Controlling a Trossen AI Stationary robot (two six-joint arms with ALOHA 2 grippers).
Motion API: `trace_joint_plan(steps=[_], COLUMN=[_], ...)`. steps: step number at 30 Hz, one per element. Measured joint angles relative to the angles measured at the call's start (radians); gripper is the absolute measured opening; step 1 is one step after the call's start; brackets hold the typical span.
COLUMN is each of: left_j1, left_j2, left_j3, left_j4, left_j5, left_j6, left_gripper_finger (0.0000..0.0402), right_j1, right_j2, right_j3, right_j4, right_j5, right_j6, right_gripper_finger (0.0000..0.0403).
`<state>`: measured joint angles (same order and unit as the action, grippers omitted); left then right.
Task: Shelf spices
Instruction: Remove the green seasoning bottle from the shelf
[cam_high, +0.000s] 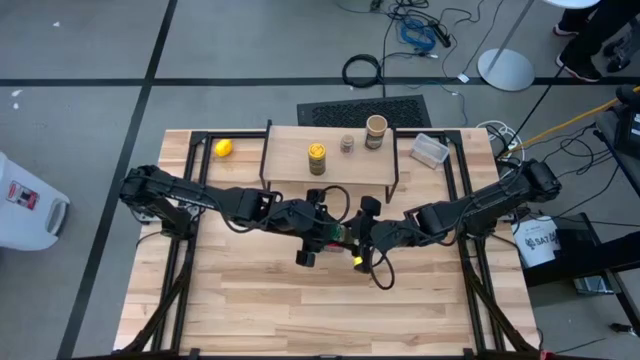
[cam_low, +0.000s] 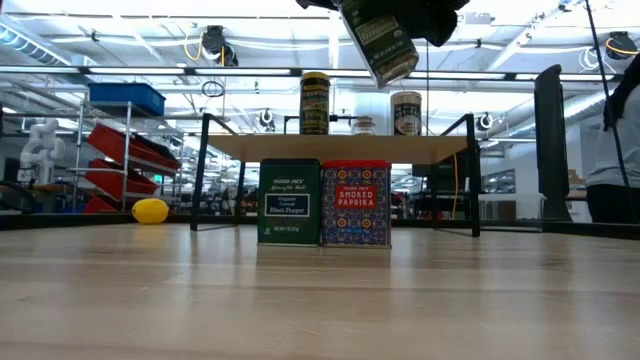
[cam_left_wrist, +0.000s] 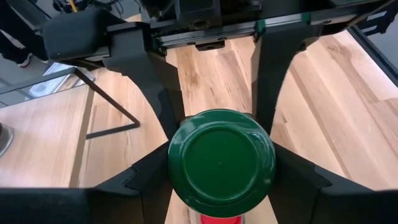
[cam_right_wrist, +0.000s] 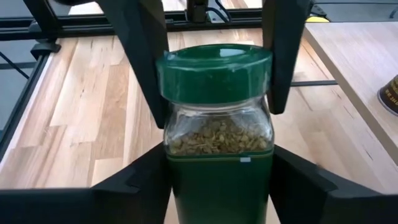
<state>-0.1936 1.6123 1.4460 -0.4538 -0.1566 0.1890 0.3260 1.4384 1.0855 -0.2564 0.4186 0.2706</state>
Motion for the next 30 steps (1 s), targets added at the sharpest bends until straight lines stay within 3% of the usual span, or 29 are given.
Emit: trace_joint_plan(steps=[5, 15, 25, 30], left_j1=[0.000, -0.003, -0.032, -0.036], left_j2=[0.000, 0.000, -0.009, -0.059], left_j3=[0.000, 0.000, 0.001, 0.002], left_j4=[0.000, 0.002, 0.037, 0.012], left_j5=[0.005, 0.005, -0.009, -0.043], left_j6=[-0.006, -0.017, 0.003, 0.004], left_gripper_finger=[0.0219, 0.0226, 0.0329, 0.0348], right_j1=[0.000, 0.001, 0.004, 0.018], right_j2=[0.000, 0.000, 0.000, 0.000], right_j3=[0.000, 0.000, 0.000, 0.000], right_j4=[0.000, 0.002, -0.043, -0.167], right_j5=[0.001, -0.007, -0.008, -0.002], right_j6=[-0.011, -0.005, 0.047, 0.134], right_gripper_finger=[0.0186, 0.0185, 0.0185, 0.0187])
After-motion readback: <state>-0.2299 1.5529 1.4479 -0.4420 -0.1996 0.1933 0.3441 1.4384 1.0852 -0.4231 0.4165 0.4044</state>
